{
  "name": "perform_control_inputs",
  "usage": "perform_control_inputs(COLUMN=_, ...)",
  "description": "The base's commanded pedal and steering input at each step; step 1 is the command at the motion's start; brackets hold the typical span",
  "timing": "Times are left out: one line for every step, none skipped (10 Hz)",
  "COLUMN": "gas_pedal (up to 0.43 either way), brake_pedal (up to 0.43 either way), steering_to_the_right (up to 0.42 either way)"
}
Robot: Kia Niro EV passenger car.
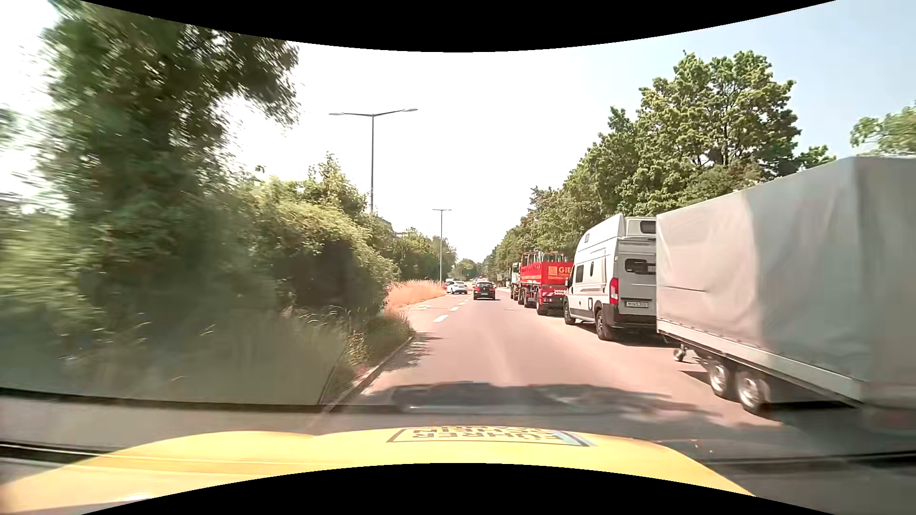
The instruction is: Follow the waypoints while adhering to traffic rules and regulations
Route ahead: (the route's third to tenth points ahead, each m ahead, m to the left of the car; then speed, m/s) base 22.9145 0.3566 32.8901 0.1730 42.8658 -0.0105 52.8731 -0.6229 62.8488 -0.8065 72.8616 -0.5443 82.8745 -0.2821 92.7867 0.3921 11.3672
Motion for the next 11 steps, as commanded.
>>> perform_control_inputs(gas_pedal=0.039, brake_pedal=0.000, steering_to_the_right=0.026)
perform_control_inputs(gas_pedal=0.067, brake_pedal=0.000, steering_to_the_right=0.025)
perform_control_inputs(gas_pedal=0.067, brake_pedal=0.000, steering_to_the_right=0.023)
perform_control_inputs(gas_pedal=0.067, brake_pedal=0.000, steering_to_the_right=0.017)
perform_control_inputs(gas_pedal=0.067, brake_pedal=0.000, steering_to_the_right=0.011)
perform_control_inputs(gas_pedal=0.067, brake_pedal=0.000, steering_to_the_right=0.007)
perform_control_inputs(gas_pedal=0.067, brake_pedal=0.000, steering_to_the_right=0.005)
perform_control_inputs(gas_pedal=0.067, brake_pedal=0.000, steering_to_the_right=0.003)
perform_control_inputs(gas_pedal=0.059, brake_pedal=0.000, steering_to_the_right=0.002)
perform_control_inputs(gas_pedal=0.059, brake_pedal=0.000, steering_to_the_right=0.002)
perform_control_inputs(gas_pedal=0.047, brake_pedal=0.000, steering_to_the_right=0.001)
